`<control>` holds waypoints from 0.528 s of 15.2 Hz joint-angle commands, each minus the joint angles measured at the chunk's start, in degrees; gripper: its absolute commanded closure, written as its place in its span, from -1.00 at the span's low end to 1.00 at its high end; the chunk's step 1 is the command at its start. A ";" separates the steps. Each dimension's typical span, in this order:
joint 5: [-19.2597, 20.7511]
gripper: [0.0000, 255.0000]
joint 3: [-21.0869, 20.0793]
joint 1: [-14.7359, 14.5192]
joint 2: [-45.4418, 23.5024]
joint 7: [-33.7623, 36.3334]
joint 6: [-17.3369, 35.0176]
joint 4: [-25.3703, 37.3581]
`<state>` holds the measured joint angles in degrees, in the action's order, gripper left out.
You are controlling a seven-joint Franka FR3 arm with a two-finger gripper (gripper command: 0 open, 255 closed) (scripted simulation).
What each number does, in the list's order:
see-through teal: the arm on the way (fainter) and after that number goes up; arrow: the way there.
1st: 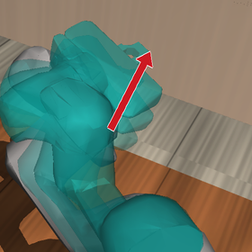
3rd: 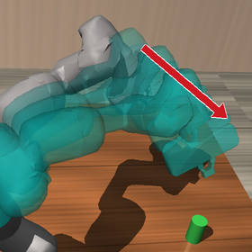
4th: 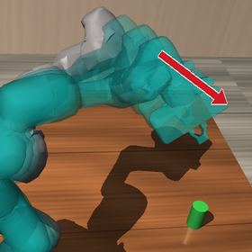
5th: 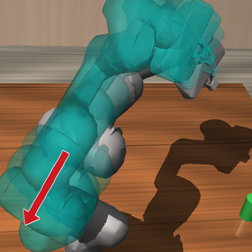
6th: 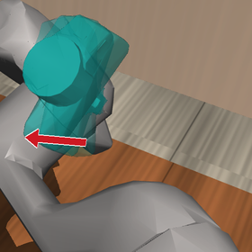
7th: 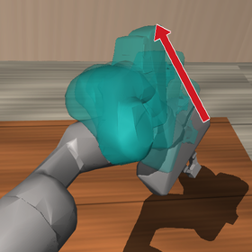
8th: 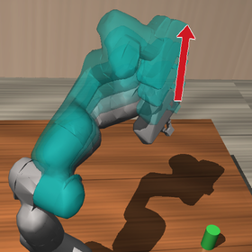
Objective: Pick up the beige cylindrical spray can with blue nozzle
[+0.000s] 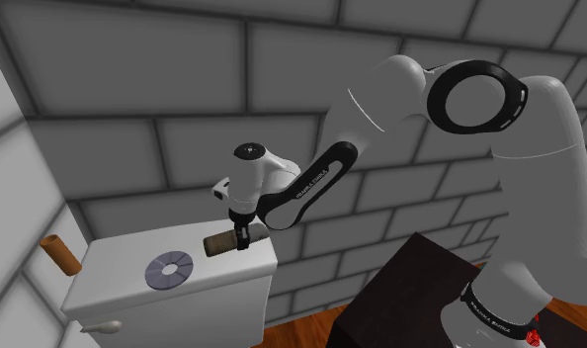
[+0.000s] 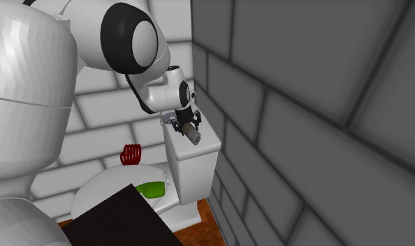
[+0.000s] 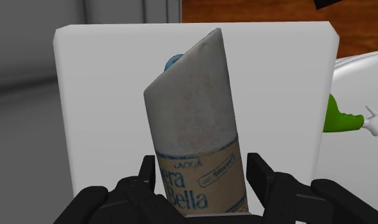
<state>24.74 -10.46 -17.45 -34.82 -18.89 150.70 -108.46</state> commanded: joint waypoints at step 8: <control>-1.08 1.00 -0.96 0.66 2.33 -0.95 -1.93 -0.49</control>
<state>23.90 -11.19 -16.91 -33.14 -19.67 149.20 -108.74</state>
